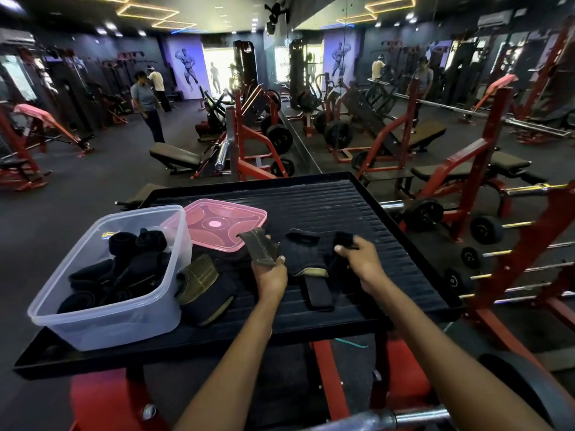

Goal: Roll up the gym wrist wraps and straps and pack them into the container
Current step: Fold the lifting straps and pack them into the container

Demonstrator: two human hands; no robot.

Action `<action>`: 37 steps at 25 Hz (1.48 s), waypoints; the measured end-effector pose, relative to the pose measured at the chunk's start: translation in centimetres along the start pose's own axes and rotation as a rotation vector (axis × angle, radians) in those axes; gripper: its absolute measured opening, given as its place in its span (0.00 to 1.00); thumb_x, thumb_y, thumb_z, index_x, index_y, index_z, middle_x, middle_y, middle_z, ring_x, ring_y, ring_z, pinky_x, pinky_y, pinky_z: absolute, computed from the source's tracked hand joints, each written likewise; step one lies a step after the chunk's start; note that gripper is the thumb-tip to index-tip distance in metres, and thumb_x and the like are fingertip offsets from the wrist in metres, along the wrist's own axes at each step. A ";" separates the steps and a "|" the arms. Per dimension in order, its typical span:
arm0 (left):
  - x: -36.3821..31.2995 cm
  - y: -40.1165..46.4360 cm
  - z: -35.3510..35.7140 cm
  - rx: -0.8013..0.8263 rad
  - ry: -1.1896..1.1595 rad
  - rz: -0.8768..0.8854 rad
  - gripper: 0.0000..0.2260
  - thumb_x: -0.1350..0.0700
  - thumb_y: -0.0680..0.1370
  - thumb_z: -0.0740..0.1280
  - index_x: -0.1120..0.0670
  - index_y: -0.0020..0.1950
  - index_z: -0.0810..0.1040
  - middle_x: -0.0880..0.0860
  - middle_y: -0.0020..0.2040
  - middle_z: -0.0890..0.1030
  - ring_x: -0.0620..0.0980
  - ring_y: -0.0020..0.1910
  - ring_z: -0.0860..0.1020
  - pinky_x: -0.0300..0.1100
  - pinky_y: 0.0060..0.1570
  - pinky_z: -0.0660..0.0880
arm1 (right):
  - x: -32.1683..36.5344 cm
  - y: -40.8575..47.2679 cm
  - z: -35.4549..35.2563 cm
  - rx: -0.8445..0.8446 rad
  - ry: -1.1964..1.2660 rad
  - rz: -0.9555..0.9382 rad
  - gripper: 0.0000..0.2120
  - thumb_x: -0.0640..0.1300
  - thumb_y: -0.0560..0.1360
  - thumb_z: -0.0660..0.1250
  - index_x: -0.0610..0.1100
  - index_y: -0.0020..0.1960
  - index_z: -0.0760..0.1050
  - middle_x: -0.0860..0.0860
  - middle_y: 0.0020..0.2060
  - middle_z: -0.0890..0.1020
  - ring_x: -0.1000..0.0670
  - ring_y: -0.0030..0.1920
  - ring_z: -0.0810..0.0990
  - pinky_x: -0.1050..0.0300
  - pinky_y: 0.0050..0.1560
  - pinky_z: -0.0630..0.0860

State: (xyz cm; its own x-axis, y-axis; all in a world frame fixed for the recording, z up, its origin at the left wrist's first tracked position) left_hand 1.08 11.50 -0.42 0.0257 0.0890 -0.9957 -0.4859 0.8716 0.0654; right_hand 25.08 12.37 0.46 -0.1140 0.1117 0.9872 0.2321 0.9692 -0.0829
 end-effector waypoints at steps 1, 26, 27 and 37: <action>0.0 0.0 -0.2 -0.018 0.004 -0.010 0.21 0.72 0.73 0.64 0.63 0.66 0.70 0.59 0.62 0.76 0.53 0.57 0.76 0.21 0.45 0.67 | -0.2 0.4 -0.8 -0.029 0.079 0.009 0.06 0.38 0.75 0.66 0.48 0.47 0.77 0.46 0.48 0.82 0.41 0.51 0.81 0.47 0.55 0.77; 1.4 -3.4 0.5 0.459 0.431 -0.493 0.27 0.36 0.77 0.57 0.58 0.32 0.70 0.51 0.20 0.73 0.45 0.16 0.69 0.31 0.19 0.64 | 8.2 -3.1 -2.3 -0.061 0.645 -0.096 0.16 0.35 0.78 0.53 0.53 0.59 0.67 0.45 0.37 0.73 0.48 0.32 0.72 0.53 0.36 0.71; 0.9 -4.0 1.3 0.602 0.525 -0.480 0.26 0.39 0.78 0.56 0.58 0.31 0.71 0.50 0.18 0.73 0.43 0.14 0.67 0.29 0.16 0.60 | 8.4 -3.2 -1.7 -0.014 0.690 -0.056 0.20 0.35 0.77 0.52 0.56 0.62 0.65 0.47 0.35 0.71 0.49 0.32 0.70 0.52 0.36 0.70; -5.6 -5.9 7.5 0.694 0.398 0.485 0.12 0.62 0.73 0.70 0.54 0.55 0.78 0.46 0.44 0.80 0.35 0.40 0.74 0.29 0.46 0.69 | 12.7 -3.4 -0.7 0.077 0.358 -0.169 0.36 0.23 0.73 0.51 0.49 0.76 0.56 0.54 0.50 0.76 0.52 0.46 0.74 0.55 0.46 0.71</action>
State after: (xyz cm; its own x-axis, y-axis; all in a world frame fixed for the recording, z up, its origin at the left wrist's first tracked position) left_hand 10.38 9.45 5.26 -0.4062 0.4588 -0.7903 0.2686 0.8866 0.3766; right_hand 23.53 10.32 13.34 0.2029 -0.1216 0.9716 0.1646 0.9824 0.0886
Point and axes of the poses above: each hand's wrist, its own y-axis towards the middle knuckle, its own z-axis out of the palm, x = y × z, the point moved 10 cm from there along y, towards the middle knuckle
